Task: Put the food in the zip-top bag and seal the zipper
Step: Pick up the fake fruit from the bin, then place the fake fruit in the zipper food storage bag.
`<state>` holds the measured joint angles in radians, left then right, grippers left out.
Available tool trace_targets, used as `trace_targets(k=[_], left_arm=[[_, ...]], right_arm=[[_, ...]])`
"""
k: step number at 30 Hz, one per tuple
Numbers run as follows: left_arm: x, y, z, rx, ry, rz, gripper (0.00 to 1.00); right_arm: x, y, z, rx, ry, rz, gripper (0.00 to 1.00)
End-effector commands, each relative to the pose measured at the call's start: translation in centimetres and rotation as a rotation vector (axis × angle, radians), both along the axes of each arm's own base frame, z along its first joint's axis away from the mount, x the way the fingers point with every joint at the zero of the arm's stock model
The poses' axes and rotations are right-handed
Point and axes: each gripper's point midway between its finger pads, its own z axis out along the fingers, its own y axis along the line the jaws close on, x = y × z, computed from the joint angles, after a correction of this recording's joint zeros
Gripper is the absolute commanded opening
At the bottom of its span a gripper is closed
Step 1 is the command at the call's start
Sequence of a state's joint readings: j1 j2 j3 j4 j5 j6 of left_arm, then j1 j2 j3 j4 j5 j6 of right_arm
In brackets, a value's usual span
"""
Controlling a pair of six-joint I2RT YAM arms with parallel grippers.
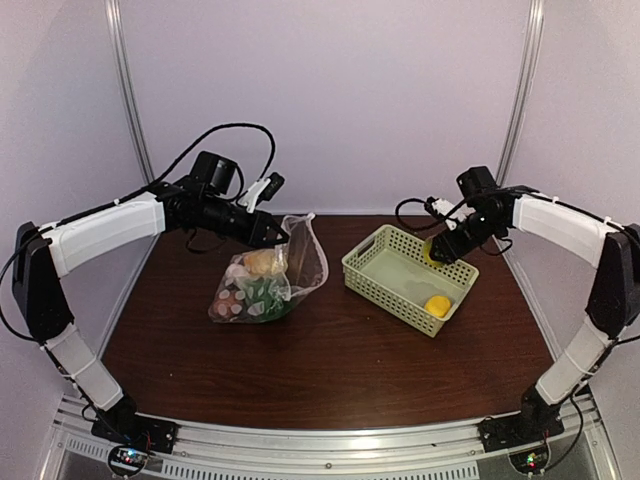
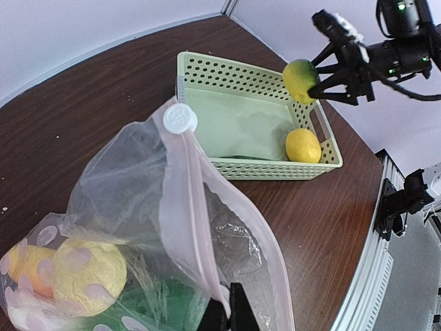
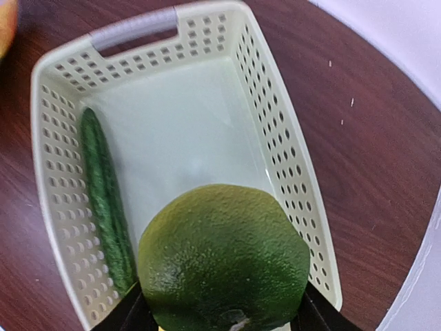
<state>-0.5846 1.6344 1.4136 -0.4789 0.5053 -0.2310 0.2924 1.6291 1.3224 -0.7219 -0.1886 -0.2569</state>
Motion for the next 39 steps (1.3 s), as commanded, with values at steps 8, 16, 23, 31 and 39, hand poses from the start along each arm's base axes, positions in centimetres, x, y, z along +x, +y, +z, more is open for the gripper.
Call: trace_targets(k=[8, 16, 23, 31, 39], left_arm=[[0.0, -0.7, 0.2, -0.023, -0.020, -0.025, 0.00], [-0.4, -0.9, 0.9, -0.041, -0.027, -0.046, 0.00], [-0.7, -0.7, 2.4, -0.059, -0.065, -0.048, 0.00], [-2.1, -1.1, 4.8, -0.148, -0.090, -0.105, 0.00], [-2.7, -1.4, 5.8, -0.193, -0.098, -0.134, 0.00]], right_arm=[[-6.7, 15.1, 12.3, 0.310, -0.155, 0.499, 0.53], [-9.5, 24.2, 13.3, 0.375, -0.111, 0.693, 0.54], [-7.9, 27.5, 10.1, 0.367, -0.020, 0.673, 0.53], [-6.8, 29.0, 8.6, 0.395, 0.013, 0.638, 0.55], [-7.3, 30.5, 8.2, 0.414, 0.045, 0.626, 0.65]])
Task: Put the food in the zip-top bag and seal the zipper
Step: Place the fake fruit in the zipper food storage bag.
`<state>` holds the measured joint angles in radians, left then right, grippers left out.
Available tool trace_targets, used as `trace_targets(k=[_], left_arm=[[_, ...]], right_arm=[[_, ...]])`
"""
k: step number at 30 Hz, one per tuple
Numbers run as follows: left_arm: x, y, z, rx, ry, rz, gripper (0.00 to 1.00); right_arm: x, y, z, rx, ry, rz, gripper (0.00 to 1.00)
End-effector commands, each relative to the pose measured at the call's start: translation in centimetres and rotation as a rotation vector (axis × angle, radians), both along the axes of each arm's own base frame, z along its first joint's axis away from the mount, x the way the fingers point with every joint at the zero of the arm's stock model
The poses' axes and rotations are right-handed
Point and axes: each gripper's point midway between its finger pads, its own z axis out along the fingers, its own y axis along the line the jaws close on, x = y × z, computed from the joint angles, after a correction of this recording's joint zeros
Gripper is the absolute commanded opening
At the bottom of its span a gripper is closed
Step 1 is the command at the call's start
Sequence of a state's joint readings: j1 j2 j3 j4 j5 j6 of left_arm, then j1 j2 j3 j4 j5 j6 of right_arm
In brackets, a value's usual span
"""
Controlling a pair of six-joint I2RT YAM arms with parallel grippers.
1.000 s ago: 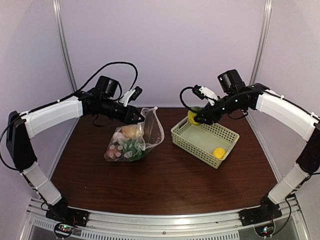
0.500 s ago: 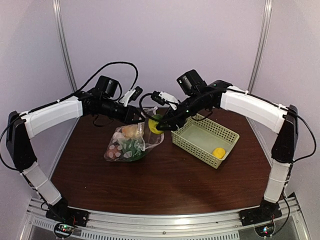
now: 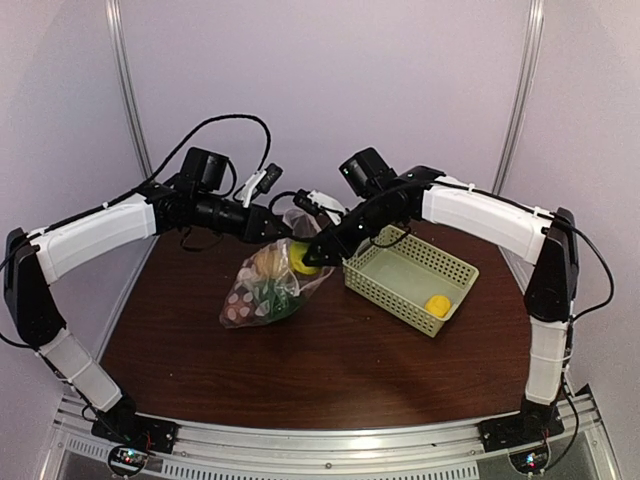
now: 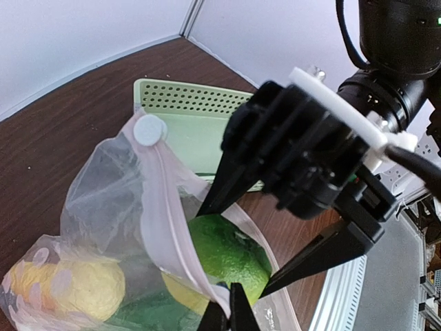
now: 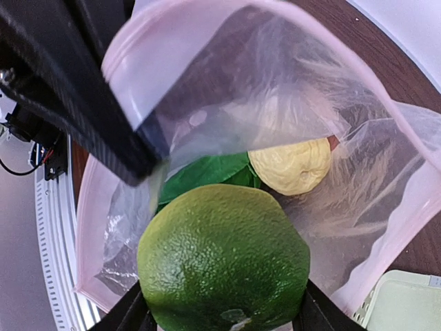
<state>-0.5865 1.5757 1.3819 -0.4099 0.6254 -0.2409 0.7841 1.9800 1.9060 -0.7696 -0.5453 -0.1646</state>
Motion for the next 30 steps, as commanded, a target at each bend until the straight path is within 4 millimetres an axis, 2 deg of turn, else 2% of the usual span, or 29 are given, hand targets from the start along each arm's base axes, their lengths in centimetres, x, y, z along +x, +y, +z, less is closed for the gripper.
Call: trace_targets(k=[1, 4, 9, 11, 12, 14, 16, 18, 19, 20, 22, 23, 24, 25, 27, 30], left_arm=[[-0.7, -0.5, 2.7, -0.077, -0.066, -0.038, 0.00], [-0.5, -0.4, 2.7, -0.072, -0.072, -0.026, 0.00], [-0.4, -0.2, 2.9, -0.068, -0.084, -0.015, 0.00], [-0.2, 0.0, 3.0, -0.061, -0.096, -0.001, 0.00], [0.0, 0.5, 3.3, -0.040, -0.109, 0.015, 0.00], [1.3, 2.7, 4.7, 0.032, -0.190, 0.087, 0.00], [3.1, 7.2, 7.5, 0.082, -0.280, 0.238, 0.00], [4.0, 12.2, 10.2, 0.080, -0.348, 0.390, 0.00], [4.0, 12.9, 10.2, 0.055, -0.321, 0.395, 0.00], [3.2, 11.0, 9.1, 0.046, -0.247, 0.293, 0.00], [1.6, 4.7, 4.6, 0.111, -0.082, 0.070, 0.00], [0.7, 2.3, 2.7, 0.125, -0.027, -0.027, 0.00], [-0.1, 1.5, 3.0, 0.110, -0.022, -0.074, 0.00], [0.0, 1.9, 3.9, 0.106, -0.050, -0.055, 0.00], [1.5, 3.8, 5.6, 0.094, -0.164, 0.070, 0.00], [1.8, 4.5, 5.3, 0.087, -0.189, 0.091, 0.00]], right_arm=[[-0.6, 1.5, 0.8, 0.029, 0.018, 0.012, 0.68], [-1.1, 1.5, 1.3, 0.026, 0.012, 0.024, 0.78], [-1.4, 0.4, 2.1, -0.004, -0.020, 0.016, 0.83], [-1.7, -0.2, 3.8, 0.006, -0.053, 0.019, 0.83], [-2.0, -0.7, 5.5, 0.024, -0.088, 0.030, 0.82], [-2.3, -2.3, 9.0, 0.061, -0.147, 0.032, 0.82], [-2.0, -4.7, 12.5, 0.110, -0.205, 0.008, 0.82], [-1.0, -7.7, 14.6, 0.144, -0.247, -0.052, 0.82], [-0.2, -9.3, 14.9, 0.151, -0.262, -0.090, 0.82], [0.6, -10.9, 14.3, 0.146, -0.262, -0.133, 0.82], [2.0, -13.6, 12.1, 0.126, -0.227, -0.207, 0.81], [2.4, -14.8, 10.8, 0.110, -0.203, -0.235, 0.81], [2.6, -15.9, 9.6, 0.085, -0.184, -0.257, 0.80], [2.7, -16.8, 8.4, 0.052, -0.170, -0.273, 0.80], [2.8, -18.7, 6.4, -0.021, -0.167, -0.308, 0.80], [3.0, -21.4, 3.6, -0.142, -0.182, -0.364, 0.80]])
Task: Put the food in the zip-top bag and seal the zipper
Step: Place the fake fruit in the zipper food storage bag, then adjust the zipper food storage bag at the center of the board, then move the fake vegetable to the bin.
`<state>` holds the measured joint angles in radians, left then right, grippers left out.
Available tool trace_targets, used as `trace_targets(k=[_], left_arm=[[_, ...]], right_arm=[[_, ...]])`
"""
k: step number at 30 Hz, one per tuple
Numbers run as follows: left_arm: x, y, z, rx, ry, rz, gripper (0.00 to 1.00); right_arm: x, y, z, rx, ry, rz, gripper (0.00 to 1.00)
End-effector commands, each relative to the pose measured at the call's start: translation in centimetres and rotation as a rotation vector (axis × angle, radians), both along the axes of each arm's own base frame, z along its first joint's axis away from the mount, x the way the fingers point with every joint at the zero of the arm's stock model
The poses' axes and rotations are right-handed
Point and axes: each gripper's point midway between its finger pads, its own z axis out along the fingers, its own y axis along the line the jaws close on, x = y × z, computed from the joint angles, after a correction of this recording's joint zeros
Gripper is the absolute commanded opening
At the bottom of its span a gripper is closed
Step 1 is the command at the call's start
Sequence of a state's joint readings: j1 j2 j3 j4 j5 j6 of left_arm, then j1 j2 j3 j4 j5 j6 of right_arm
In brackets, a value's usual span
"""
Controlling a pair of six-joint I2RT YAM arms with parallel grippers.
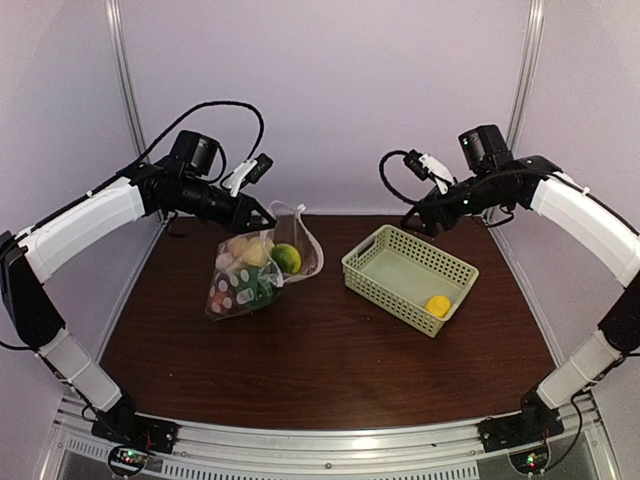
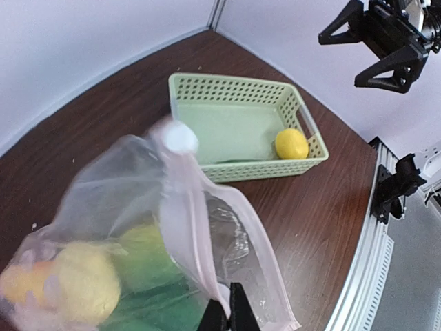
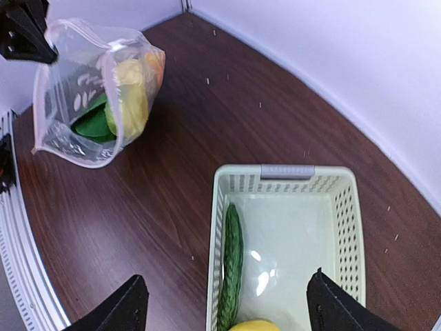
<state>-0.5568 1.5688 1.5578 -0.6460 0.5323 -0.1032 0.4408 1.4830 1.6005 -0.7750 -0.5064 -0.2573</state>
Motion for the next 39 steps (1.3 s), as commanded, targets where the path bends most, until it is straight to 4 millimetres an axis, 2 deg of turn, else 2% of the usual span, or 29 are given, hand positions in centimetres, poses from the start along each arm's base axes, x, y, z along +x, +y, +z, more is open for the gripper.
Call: trace_targets(k=[1, 4, 10, 16, 19, 24, 28, 32, 39], left_arm=[[0.7, 1.6, 1.7, -0.026, -0.070, 0.030, 0.00], [0.1, 0.6, 0.7, -0.052, -0.014, -0.043, 0.00], [0.2, -0.3, -1.3, -0.091, 0.036, -0.055, 0.00], [0.1, -1.6, -3.2, -0.103, 0.107, -0.074, 0.00], [0.0, -1.8, -3.5, -0.101, 0.112, -0.078, 0.00], [0.1, -2.0, -4.1, -0.094, 0.125, -0.075, 0.00], [0.2, -2.2, -4.7, -0.090, 0.143, -0.074, 0.00], [0.1, -2.3, -4.7, -0.090, 0.145, -0.078, 0.00], [-0.1, -2.5, -4.8, -0.082, 0.141, -0.076, 0.00]], right_arm=[[0.2, -3.5, -7.0, -0.213, 0.089, -0.089, 0.80], [-0.1, -5.0, -9.7, -0.302, 0.126, -0.117, 0.80], [0.3, -7.9, -15.0, -0.480, 0.215, -0.207, 0.78], [0.6, -8.9, -18.8, -0.576, 0.283, -0.225, 0.78], [0.5, -9.3, -20.5, -0.628, 0.334, -0.218, 0.76], [0.6, -7.9, -22.3, -0.597, 0.358, -0.154, 0.71], [1.1, -5.8, -23.1, -0.551, 0.385, -0.076, 0.59], [1.9, -3.8, -24.0, -0.550, 0.389, -0.020, 0.57], [3.3, -1.6, -26.9, -0.538, 0.441, 0.028, 0.57]])
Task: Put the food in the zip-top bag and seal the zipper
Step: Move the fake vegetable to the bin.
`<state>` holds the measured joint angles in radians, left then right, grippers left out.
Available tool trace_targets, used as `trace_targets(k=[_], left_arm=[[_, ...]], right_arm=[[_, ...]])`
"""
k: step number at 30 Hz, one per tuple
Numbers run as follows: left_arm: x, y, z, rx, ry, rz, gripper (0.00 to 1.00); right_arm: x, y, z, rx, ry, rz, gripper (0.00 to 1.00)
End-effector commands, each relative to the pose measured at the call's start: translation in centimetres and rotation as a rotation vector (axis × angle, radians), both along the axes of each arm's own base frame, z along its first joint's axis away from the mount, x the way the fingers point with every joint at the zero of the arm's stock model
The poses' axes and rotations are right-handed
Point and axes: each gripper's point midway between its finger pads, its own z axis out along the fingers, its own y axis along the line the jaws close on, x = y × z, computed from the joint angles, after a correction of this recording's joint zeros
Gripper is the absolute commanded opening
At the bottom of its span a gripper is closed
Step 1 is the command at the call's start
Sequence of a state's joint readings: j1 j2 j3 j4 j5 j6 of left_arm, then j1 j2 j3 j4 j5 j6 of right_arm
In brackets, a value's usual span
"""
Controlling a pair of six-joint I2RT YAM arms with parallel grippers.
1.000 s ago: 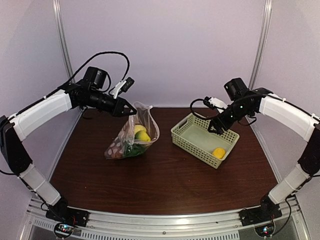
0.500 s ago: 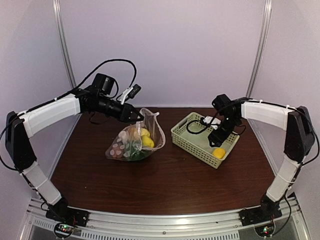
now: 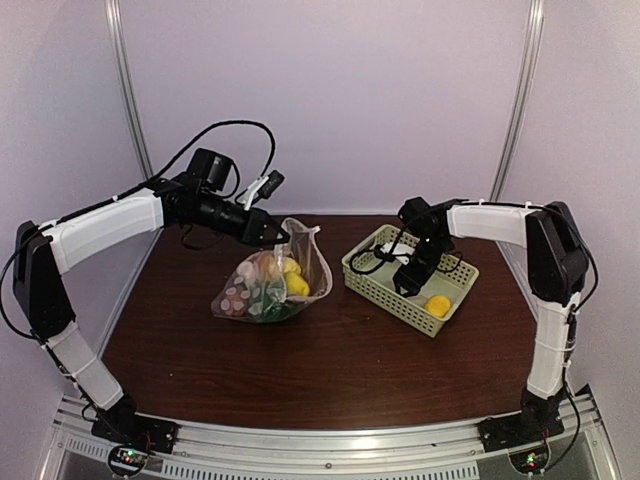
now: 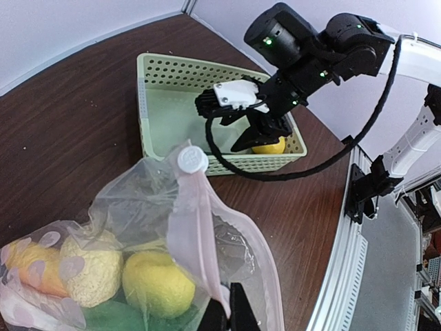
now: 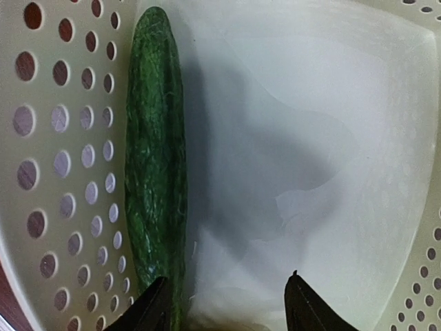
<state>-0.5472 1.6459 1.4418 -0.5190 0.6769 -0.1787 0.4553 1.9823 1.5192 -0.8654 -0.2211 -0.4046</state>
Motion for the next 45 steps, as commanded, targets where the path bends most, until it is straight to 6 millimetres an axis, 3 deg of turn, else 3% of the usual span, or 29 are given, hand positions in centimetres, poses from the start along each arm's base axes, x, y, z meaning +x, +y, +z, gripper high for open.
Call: trace_targets(k=[1, 6, 12, 18, 21, 25, 33, 41, 45], left_arm=[[0.2, -0.7, 0.2, -0.021, -0.025, -0.011, 0.00], [0.2, -0.6, 0.1, -0.014, -0.028, -0.006, 0.00], [0.3, -0.6, 0.0, -0.013, -0.028, -0.004, 0.00], [0.3, -0.6, 0.0, -0.011, -0.030, -0.003, 0.00], [0.3, -0.6, 0.0, -0.011, -0.028, -0.004, 0.00], [0.3, -0.6, 0.0, -0.012, -0.027, -0.004, 0.00], [0.2, -0.7, 0.2, -0.015, -0.030, -0.005, 0.00], [0.2, -0.6, 0.3, -0.015, -0.036, -0.003, 0.00], [0.1, -0.6, 0.4, -0.017, -0.037, -0.004, 0.00]], right_arm=[[0.3, 1.9, -1.1, 0.044, 0.039, 0.048, 0.57], [-0.7, 3.6, -1.7, 0.107, 0.081, 0.119, 0.60], [1.5, 2.6, -2.1, 0.021, -0.002, 0.031, 0.60], [-0.8, 5.2, 1.9, 0.201, 0.053, 0.125, 0.62], [-2.1, 6.3, 2.9, 0.264, 0.092, 0.162, 0.64], [-2.4, 6.5, 1.7, 0.239, 0.107, 0.172, 0.66], [0.2, 6.1, -0.8, 0.129, 0.058, 0.083, 0.66], [0.0, 5.4, -2.0, 0.061, 0.047, 0.101, 0.68], [2.2, 3.7, -1.6, 0.000, -0.049, -0.003, 0.67]])
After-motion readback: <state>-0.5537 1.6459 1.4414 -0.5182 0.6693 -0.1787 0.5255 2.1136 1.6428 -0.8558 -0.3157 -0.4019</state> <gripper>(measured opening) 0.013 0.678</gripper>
